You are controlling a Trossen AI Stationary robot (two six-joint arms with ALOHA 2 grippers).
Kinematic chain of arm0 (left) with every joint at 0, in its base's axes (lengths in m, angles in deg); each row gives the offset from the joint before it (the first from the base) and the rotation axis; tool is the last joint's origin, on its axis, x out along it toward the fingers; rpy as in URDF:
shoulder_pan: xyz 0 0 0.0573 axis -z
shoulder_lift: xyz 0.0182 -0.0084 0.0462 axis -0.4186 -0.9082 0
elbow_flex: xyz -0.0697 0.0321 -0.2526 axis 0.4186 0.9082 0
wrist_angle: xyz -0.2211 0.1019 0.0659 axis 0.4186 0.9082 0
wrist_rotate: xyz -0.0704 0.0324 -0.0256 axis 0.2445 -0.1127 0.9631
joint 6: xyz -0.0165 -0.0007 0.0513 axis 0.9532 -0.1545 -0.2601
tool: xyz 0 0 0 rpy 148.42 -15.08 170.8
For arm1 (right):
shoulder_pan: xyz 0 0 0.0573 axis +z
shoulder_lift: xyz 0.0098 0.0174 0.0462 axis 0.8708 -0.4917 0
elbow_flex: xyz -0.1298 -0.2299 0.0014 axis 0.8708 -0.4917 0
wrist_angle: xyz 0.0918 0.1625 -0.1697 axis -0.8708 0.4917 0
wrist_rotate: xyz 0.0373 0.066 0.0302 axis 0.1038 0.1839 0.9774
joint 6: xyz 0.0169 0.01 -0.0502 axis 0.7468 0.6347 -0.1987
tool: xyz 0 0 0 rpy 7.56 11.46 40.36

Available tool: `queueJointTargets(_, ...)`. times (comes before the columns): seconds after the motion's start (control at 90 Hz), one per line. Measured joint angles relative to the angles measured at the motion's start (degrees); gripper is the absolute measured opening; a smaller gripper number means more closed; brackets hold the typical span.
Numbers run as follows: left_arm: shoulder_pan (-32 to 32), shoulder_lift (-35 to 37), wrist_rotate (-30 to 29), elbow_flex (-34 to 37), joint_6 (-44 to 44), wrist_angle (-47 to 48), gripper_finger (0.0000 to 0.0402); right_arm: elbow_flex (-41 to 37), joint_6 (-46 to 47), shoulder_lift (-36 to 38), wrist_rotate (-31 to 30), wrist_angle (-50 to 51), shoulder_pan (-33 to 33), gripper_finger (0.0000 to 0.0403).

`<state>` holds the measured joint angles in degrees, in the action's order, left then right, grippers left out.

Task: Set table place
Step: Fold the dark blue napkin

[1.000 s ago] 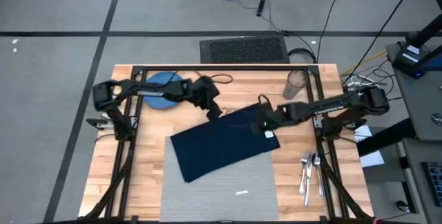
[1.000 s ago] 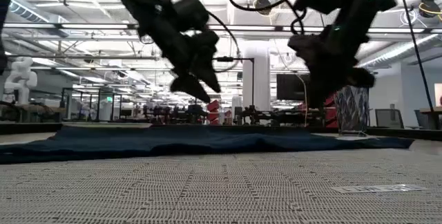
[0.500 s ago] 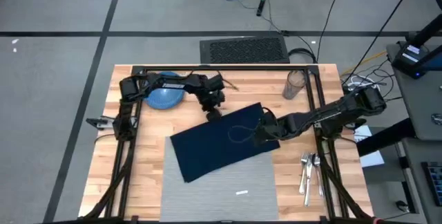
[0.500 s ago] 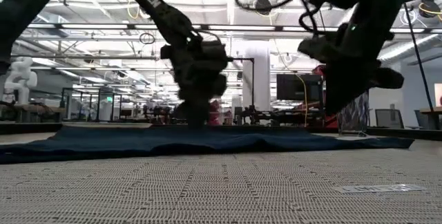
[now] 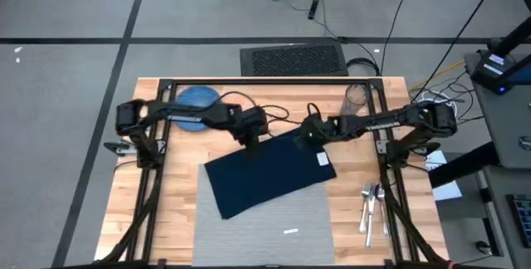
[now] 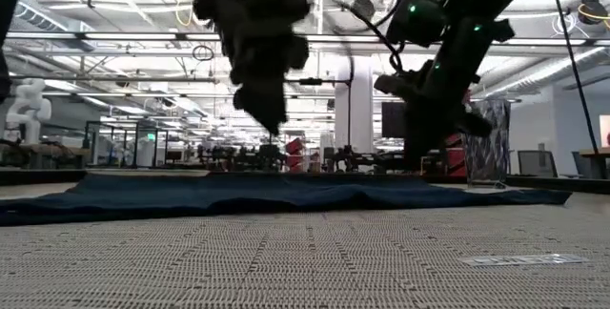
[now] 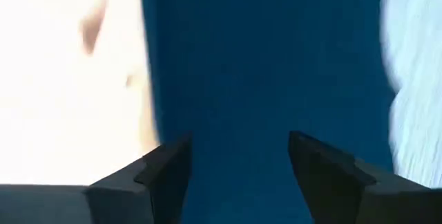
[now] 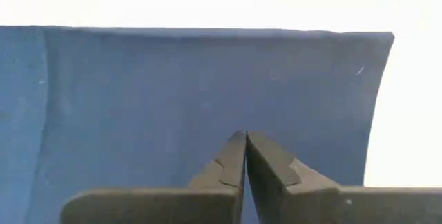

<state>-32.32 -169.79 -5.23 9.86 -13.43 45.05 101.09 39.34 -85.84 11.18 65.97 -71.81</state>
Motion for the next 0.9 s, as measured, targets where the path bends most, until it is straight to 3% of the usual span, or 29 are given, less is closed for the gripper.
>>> queueJointTargets(0.2,6.3,1.0,-12.3,6.1,8.4,-7.1,0.0221,0.0,-5.8,0.0,3.2,-0.5,-6.6,0.0000)
queueJointTargets(0.378,10.0,1.1,-21.8,8.3,14.2,-7.5,0.0221,0.0,-8.7,-0.3,6.2,-1.2,-9.1,0.0000)
queueJointTargets(0.9,13.0,1.1,-23.8,10.1,18.7,-9.1,0.0221,0.1,-9.8,-10.6,10.6,-11.1,-10.8,0.0000)
